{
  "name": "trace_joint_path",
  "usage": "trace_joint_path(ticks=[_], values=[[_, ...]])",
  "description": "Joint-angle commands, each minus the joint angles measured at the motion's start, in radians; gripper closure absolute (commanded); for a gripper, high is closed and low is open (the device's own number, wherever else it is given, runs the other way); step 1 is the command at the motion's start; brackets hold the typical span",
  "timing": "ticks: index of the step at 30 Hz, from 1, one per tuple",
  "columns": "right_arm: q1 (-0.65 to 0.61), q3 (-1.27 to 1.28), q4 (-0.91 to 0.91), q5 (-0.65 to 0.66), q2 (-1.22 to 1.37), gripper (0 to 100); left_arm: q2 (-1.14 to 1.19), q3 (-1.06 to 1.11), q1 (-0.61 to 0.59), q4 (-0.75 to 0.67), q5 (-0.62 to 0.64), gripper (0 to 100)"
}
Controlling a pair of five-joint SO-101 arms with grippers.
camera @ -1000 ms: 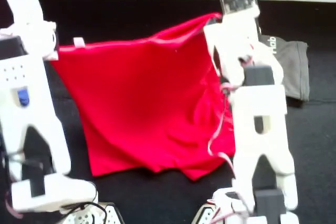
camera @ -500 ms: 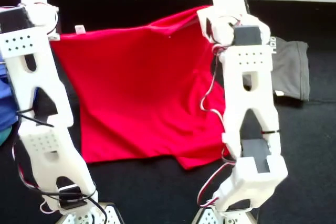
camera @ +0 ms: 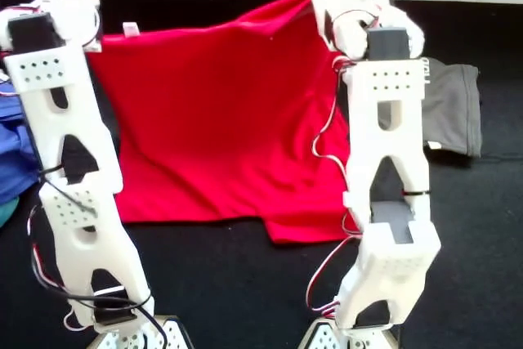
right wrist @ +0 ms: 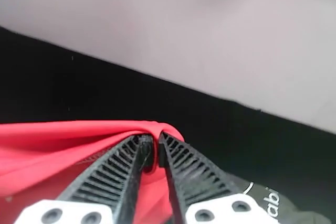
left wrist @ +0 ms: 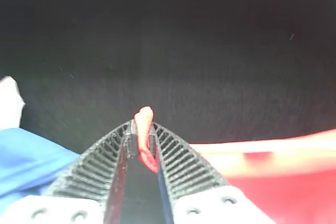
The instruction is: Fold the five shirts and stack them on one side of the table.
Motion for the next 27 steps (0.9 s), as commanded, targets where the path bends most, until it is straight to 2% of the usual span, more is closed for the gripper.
trace_joint_path(ticks=[1,4,8,15,22,24,27], values=[[0.016,0.025,0.001,-0.006,0.022,99.2,0.058,-0.004,0.018,-0.008,0.005,99],[0.016,0.067,0.010,-0.006,0.050,99.2,0.136,-0.004,0.018,-0.029,0.005,99],[0.012,0.101,0.133,-0.003,0.062,99.2,0.216,-0.001,0.018,-0.020,0.006,99],[0.035,0.108,0.340,-0.003,0.062,99.2,0.237,-0.004,0.022,0.187,0.002,99],[0.033,0.102,0.522,-0.003,0.058,99.2,0.229,0.007,-0.008,0.209,0.002,99],[0.033,0.102,0.565,-0.003,0.056,99.2,0.189,0.065,-0.018,0.209,0.002,99],[0.028,0.102,0.651,-0.003,0.056,99.2,0.059,0.271,-0.016,0.207,0.002,99]])
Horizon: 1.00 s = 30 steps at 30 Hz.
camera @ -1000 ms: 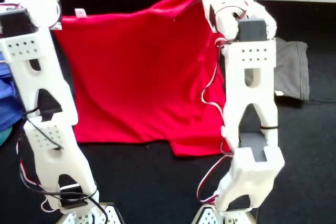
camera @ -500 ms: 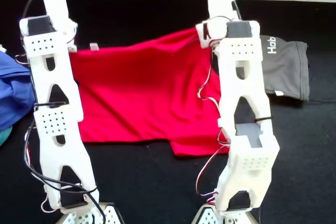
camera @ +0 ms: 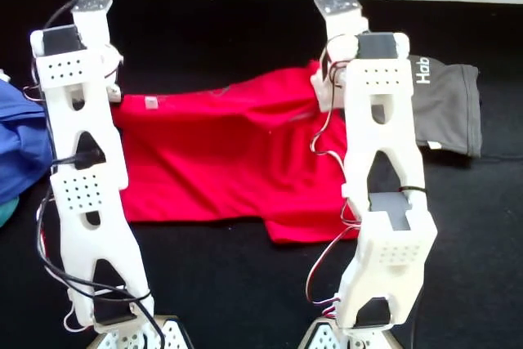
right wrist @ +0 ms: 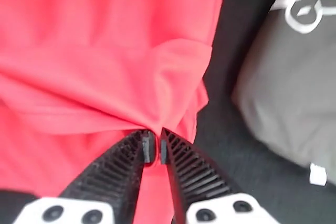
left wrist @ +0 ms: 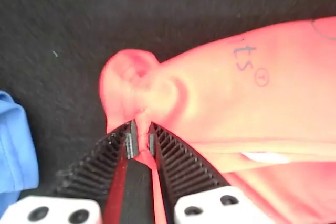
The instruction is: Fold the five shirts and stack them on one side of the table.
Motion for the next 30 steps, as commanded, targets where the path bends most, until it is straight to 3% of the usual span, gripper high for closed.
trace_joint_path(ticks=[1,6,12,20,30], values=[[0.010,-0.010,0.085,-0.003,-0.016,99.2,-0.200,0.220,-0.008,0.009,0.005,99],[0.016,-0.002,0.160,-0.008,-0.019,99.2,-0.395,0.576,-0.008,0.005,0.002,99],[0.031,0.174,0.156,-0.043,-0.163,99.2,-0.489,0.796,-0.010,0.005,-0.057,99],[0.054,0.699,-0.056,-0.035,-0.527,99.2,-0.503,0.954,-0.022,-0.052,-0.071,99],[0.071,1.030,-0.116,0.014,-0.722,99.2,-0.503,1.078,-0.019,-0.109,-0.071,99]])
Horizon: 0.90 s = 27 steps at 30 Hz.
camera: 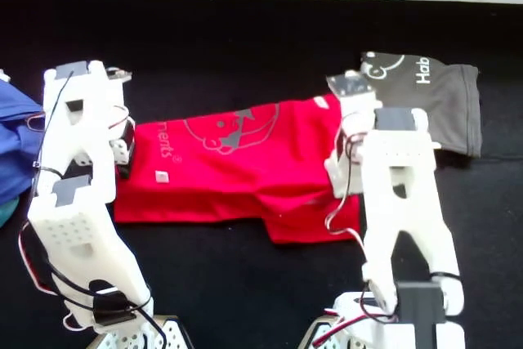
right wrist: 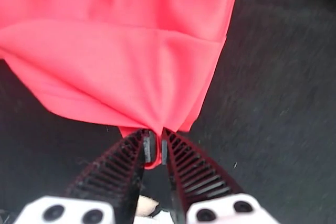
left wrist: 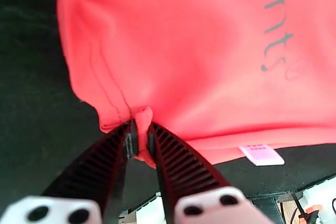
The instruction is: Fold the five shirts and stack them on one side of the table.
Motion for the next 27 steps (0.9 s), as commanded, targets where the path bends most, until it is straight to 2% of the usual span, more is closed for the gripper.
trace_joint_path(ticks=[1,6,13,23,27], values=[[0.019,0.048,-0.016,0.011,-0.085,99.2,-0.064,0.024,-0.010,-0.012,-0.006,99],[0.018,0.110,-0.047,0.011,-0.147,99.2,-0.064,0.104,-0.015,-0.103,-0.035,99],[0.018,0.165,-0.050,0.011,-0.153,99.2,-0.054,0.140,-0.019,-0.153,-0.038,99],[0.018,0.165,-0.013,0.011,-0.154,99.2,-0.064,0.142,-0.016,-0.104,-0.040,99],[0.018,0.176,-0.036,0.011,-0.153,99.2,-0.064,0.208,-0.008,-0.132,-0.040,99]])
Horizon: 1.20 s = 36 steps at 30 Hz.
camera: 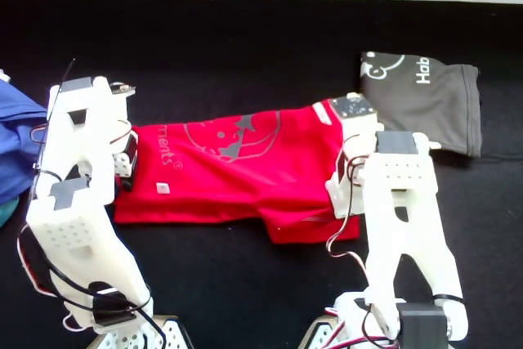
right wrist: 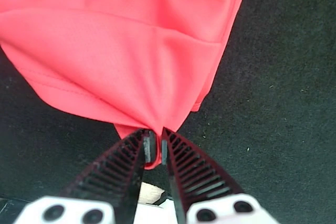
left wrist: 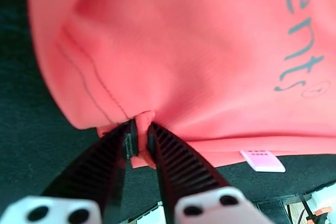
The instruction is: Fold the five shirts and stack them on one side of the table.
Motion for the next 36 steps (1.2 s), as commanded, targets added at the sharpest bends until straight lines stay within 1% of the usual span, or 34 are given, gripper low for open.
trace_joint_path(ticks=[1,8,17,19,20,23,24,26,27,31,33,34,36], values=[[0.013,0.016,-0.021,0.011,-0.033,99.2,-0.041,0.054,0.004,-0.020,-0.009,99],[0.013,0.056,-0.036,0.011,-0.033,99.2,-0.041,0.127,0.007,-0.087,-0.009,99],[0.012,0.047,-0.036,0.011,-0.033,98.9,-0.074,0.130,0.004,-0.078,-0.008,99],[0.008,0.047,-0.031,0.011,-0.033,97.2,-0.114,0.124,0.004,-0.046,-0.008,98],[0.007,0.047,-0.030,0.011,-0.033,94.6,-0.137,0.119,0.005,-0.025,-0.008,96],[0.007,0.045,-0.027,0.009,-0.035,84.4,-0.239,0.119,0.008,0.029,-0.009,86],[0.007,0.045,-0.027,0.009,-0.035,82.5,-0.277,0.119,0.008,0.041,-0.009,84],[0.007,0.018,-0.015,0.008,-0.038,83.3,-0.361,0.119,0.008,0.057,-0.009,80],[0.008,-0.008,0.007,0.006,-0.047,83.9,-0.403,0.119,0.008,0.058,-0.009,80],[0.008,-0.168,0.101,0.005,-0.142,84.2,-0.526,0.127,0.010,0.048,-0.009,80],[0.008,-0.226,0.107,0.005,-0.189,84.8,-0.532,0.147,0.021,-0.003,-0.005,82],[0.008,-0.246,0.105,0.005,-0.205,86.4,-0.521,0.168,0.028,-0.034,-0.005,86],[0.007,-0.251,0.070,0.003,-0.211,94.9,-0.484,0.226,0.047,-0.101,-0.003,96]])
